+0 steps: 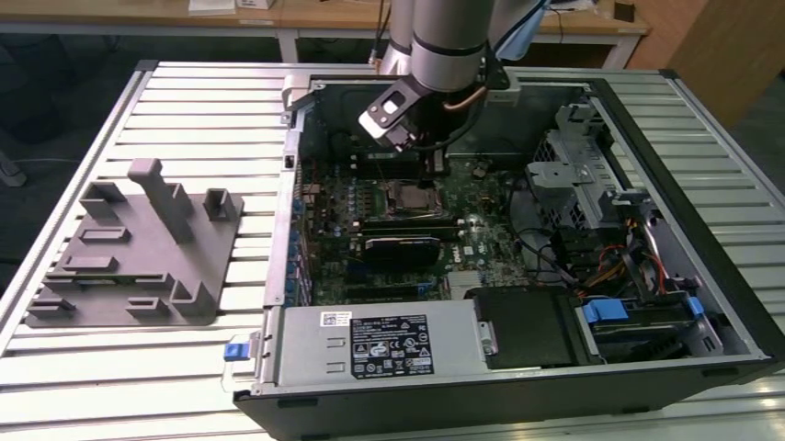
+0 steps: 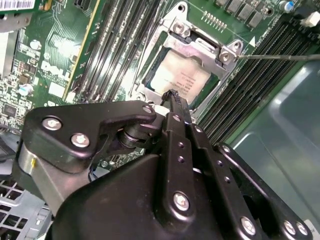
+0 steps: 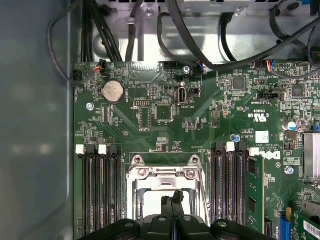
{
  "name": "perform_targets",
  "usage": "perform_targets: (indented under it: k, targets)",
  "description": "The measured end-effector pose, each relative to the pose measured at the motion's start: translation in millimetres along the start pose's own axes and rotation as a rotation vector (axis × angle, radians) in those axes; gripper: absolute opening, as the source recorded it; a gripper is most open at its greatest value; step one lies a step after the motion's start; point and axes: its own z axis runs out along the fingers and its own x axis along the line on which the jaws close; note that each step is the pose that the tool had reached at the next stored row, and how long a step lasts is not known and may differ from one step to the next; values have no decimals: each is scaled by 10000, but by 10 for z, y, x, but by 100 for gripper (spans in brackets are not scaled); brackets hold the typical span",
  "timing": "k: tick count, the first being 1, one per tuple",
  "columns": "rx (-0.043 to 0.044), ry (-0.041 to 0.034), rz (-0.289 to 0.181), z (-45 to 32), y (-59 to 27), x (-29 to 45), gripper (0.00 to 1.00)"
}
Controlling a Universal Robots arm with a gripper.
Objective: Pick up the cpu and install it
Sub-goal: 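Close the cpu cover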
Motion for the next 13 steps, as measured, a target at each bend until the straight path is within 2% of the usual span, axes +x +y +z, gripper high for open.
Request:
perform_targets:
  k: [7, 13]
  targets:
    - [0, 0, 5, 27, -71, -3, 11]
    - [2, -2, 4, 39, -82, -4, 11]
